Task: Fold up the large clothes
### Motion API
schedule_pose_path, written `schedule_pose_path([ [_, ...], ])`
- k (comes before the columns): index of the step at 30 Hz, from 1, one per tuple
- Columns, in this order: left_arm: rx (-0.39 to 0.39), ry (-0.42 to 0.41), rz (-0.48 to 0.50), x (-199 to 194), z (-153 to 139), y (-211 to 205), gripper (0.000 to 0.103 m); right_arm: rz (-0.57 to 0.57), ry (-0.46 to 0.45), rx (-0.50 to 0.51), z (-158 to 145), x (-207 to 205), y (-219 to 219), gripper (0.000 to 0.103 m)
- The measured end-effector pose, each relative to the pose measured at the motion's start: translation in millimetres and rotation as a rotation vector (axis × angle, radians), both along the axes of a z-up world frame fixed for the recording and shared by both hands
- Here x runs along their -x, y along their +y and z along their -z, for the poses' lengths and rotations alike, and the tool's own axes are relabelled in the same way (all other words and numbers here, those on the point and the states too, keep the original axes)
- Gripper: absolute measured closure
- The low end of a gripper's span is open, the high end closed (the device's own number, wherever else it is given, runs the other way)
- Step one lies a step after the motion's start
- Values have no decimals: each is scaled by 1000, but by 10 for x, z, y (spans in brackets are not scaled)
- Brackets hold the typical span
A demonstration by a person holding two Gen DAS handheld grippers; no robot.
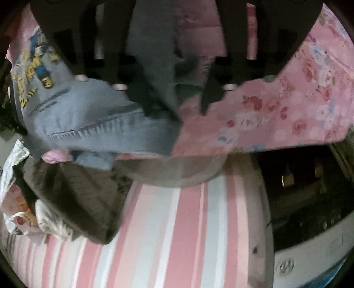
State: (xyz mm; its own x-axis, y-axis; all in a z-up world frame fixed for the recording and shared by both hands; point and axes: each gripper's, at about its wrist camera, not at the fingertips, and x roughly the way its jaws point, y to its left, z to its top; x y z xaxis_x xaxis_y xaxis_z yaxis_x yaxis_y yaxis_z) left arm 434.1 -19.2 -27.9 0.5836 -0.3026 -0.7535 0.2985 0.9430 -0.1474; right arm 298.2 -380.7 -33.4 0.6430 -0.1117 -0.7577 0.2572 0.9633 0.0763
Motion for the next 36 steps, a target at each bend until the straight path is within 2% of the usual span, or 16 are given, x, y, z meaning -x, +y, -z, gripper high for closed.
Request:
schedule_pose_path([
  [2, 25, 23, -24, -36, -5, 80, 33, 31, 12, -63, 34, 18, -108, 73],
  [6, -28, -12, -44, 35, -151, 130, 24, 29, -75, -116, -157, 173, -195, 71],
  [9, -96, -41, -42, 175, -261, 95, 20, 18, -87, -88, -263, 277, -170, 64],
  [10, -105, -44, -34, 225, -283, 79, 18, 3, -86, -81, -274, 313, -142, 58],
  [14, -180, -74, 12, 590, -336, 21, 13, -43, -61, -11, -325, 540, -40, 53],
  [18, -198, -41, 45, 886, -232, 29, 11, -43, -1, -59, -156, 758, -32, 52],
  [20, -190, -26, 46, 949, -146, 17, 15, -39, 26, -86, -34, 819, -13, 52],
  [21, -173, -9, 49, 964, -97, 8, 27, -43, 32, -108, 37, 848, 22, 54],
  [22, -141, 14, 66, 976, -63, -5, 50, -53, 15, -110, 50, 863, 78, 72],
  [23, -101, 35, 90, 980, -50, -12, 63, -58, 1, -89, 45, 879, 129, 98],
  [24, -98, 31, 100, 1006, -62, -48, 69, -58, -6, -57, 26, 888, 167, 99],
  [25, -137, 2, 94, 1034, -82, -83, 83, -56, -14, -16, 1, 900, 213, 99],
  [26, -192, -43, 85, 1081, -122, -121, 91, -52, -26, 18, -33, 916, 249, 100],
  [29, -142, -71, 67, 1129, -256, -31, 94, -19, -76, 101, -175, 1005, 329, 100],
  [31, -137, -71, 66, 1102, -305, 16, 94, -20, -91, 208, -243, 1043, 438, 100],
  [36, -112, -6, 50, 989, -80, 153, 93, 18, -41, 317, -107, 1026, 471, 102],
])
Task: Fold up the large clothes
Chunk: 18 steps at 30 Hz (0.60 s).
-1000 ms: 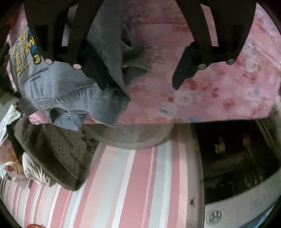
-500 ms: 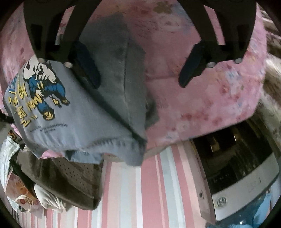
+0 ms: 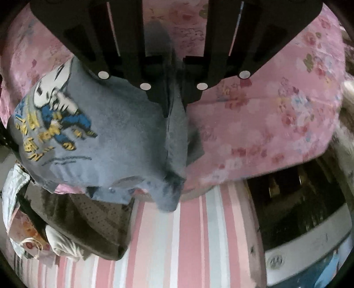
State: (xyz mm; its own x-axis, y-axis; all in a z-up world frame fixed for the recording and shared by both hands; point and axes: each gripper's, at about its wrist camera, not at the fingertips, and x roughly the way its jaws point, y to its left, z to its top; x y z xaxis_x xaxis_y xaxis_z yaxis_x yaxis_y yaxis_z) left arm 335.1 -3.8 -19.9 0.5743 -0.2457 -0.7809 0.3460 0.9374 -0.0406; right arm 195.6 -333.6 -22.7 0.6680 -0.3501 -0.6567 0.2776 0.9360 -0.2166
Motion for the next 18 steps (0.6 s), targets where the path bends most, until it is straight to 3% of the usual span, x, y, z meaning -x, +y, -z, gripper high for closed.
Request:
schedule_pose_path([
  [3, 10, 12, 17, -9, 70, 41, 92, 3, 27, -93, 110, 14, -131, 102],
  [8, -49, -11, 26, 17, 86, -35, 88, -14, 40, -164, 127, -15, -185, 101],
  [9, -63, -29, 16, 53, 55, -52, 82, -17, 42, -192, 116, -8, -212, 100],
  [11, -83, -44, -11, 84, 5, -54, 53, -15, 15, -271, 55, 16, -281, 96],
  [12, -78, -57, -25, 122, -47, -41, 33, -15, -3, -311, 4, 45, -319, 96],
  [13, -64, -68, -29, 156, -86, -24, 24, -17, -14, -348, -31, 68, -354, 91],
  [15, -29, -68, -29, 235, -154, 16, 23, -32, -49, -432, -121, 171, -405, 80],
  [18, 10, -45, 1, 397, -175, 57, 23, -58, -49, -475, -140, 339, -404, 65],
])
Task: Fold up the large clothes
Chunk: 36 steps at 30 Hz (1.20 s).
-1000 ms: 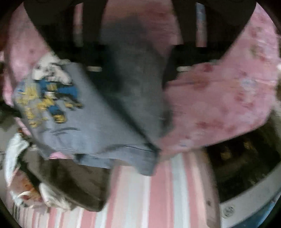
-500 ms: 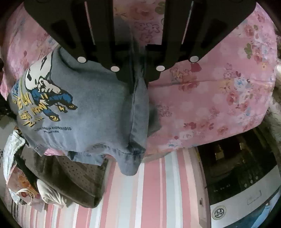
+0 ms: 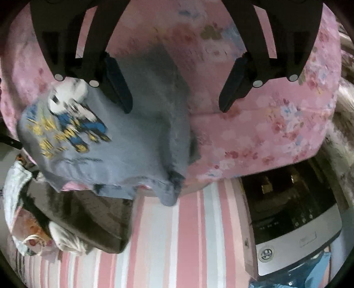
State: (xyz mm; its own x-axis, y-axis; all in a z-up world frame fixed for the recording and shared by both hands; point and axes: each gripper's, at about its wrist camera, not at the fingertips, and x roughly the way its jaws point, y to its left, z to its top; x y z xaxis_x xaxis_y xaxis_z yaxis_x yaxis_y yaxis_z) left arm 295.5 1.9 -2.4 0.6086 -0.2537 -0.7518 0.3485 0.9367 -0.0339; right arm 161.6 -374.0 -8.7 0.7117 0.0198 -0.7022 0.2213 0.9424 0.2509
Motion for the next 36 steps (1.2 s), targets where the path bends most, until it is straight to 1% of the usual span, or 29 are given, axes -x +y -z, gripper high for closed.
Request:
schedule_pose_path([
  [1, -3, 10, 14, 64, 30, 0, 23, -10, 7, -8, 28, 53, 1, 57],
  [2, -10, 20, 24, 119, 76, 3, 23, -15, 20, -18, 86, 118, 15, 52],
  [5, -7, 67, 39, 204, 259, -22, 23, -13, 49, -15, 247, 142, 48, 52],
  [6, -1, 65, 28, 207, 309, -41, 24, -11, 53, -12, 269, 150, 60, 51],
  [7, 4, 57, 22, 203, 328, -55, 29, -9, 48, 0, 286, 147, 95, 57],
  [8, 30, 49, 37, 191, 326, -78, 36, -10, 29, 23, 273, 157, 130, 81],
  [9, 64, 60, 65, 172, 336, -96, 60, -3, 26, 78, 247, 157, 184, 93],
  [10, 86, 76, 87, 144, 341, -123, 71, -5, 25, 100, 227, 153, 201, 93],
  [11, 72, 71, 90, 128, 331, -165, 74, 0, 24, 115, 211, 147, 216, 94],
  [12, 42, 53, 104, 126, 293, -229, 80, 4, 22, 157, 179, 128, 248, 94],
  [13, 14, 29, 113, 126, 232, -276, 85, 3, 13, 202, 126, 121, 284, 94],
  [15, -8, -6, 144, 111, 25, -337, 89, 12, -31, 342, -92, 123, 407, 95],
  [17, -24, -42, 165, 104, -211, -353, 90, 20, -55, 434, -299, 112, 469, 95],
  [19, -52, -75, 198, 124, -437, -340, 91, 20, -62, 482, -411, 93, 473, 95],
  [20, -59, -70, 214, 128, -467, -336, 91, 15, -53, 492, -411, 81, 457, 95],
  [22, -80, -18, 257, 143, -352, -310, 90, -1, -24, 482, -343, 88, 444, 95],
  [23, -111, 24, 281, 176, -161, -296, 90, -19, 5, 469, -233, 101, 437, 95],
  [24, -121, 54, 293, 213, -17, -268, 90, -31, 29, 464, -131, 108, 435, 95],
  [25, -117, 83, 298, 230, 117, -230, 90, -35, 44, 464, -57, 125, 430, 95],
  [26, -85, 121, 297, 247, 280, -153, 90, -40, 70, 461, 75, 150, 417, 95],
  [27, -55, 132, 292, 250, 324, -98, 90, -40, 79, 453, 132, 160, 397, 95],
  [29, 4, 133, 277, 264, 329, 8, 89, -26, 88, 431, 209, 194, 337, 96],
  [30, 16, 128, 272, 272, 314, 45, 89, -7, 93, 443, 215, 196, 312, 102],
  [31, 11, 122, 271, 285, 311, 65, 89, -2, 91, 434, 212, 223, 282, 101],
  [32, 0, 116, 273, 307, 304, 72, 89, -13, 91, 363, 190, 238, 195, 101],
  [34, -31, 100, 272, 356, 286, 75, 89, -12, 73, 346, 120, 271, 167, 101],
  [36, -95, 52, 262, 456, 217, 19, 87, -11, 58, 337, 34, 271, 200, 101],
])
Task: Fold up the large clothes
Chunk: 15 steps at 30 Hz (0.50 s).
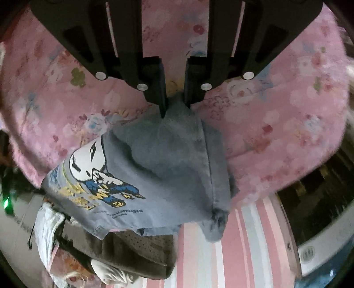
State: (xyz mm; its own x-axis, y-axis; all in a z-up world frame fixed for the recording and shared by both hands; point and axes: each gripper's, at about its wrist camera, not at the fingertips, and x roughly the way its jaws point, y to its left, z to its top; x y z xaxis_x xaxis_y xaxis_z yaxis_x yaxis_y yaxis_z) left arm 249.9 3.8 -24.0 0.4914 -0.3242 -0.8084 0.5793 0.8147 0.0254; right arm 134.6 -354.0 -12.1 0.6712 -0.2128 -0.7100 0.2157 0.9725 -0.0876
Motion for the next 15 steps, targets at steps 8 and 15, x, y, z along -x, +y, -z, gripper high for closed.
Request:
schedule_pose_path([
  [8, -96, -157, -65, 360, -385, -73, 3, -35, -164, -133, -329, 162, 2, 42],
  [15, 84, -131, -185, 84, -538, -447, 3, -115, -153, -244, -160, -123, 294, 42],
])
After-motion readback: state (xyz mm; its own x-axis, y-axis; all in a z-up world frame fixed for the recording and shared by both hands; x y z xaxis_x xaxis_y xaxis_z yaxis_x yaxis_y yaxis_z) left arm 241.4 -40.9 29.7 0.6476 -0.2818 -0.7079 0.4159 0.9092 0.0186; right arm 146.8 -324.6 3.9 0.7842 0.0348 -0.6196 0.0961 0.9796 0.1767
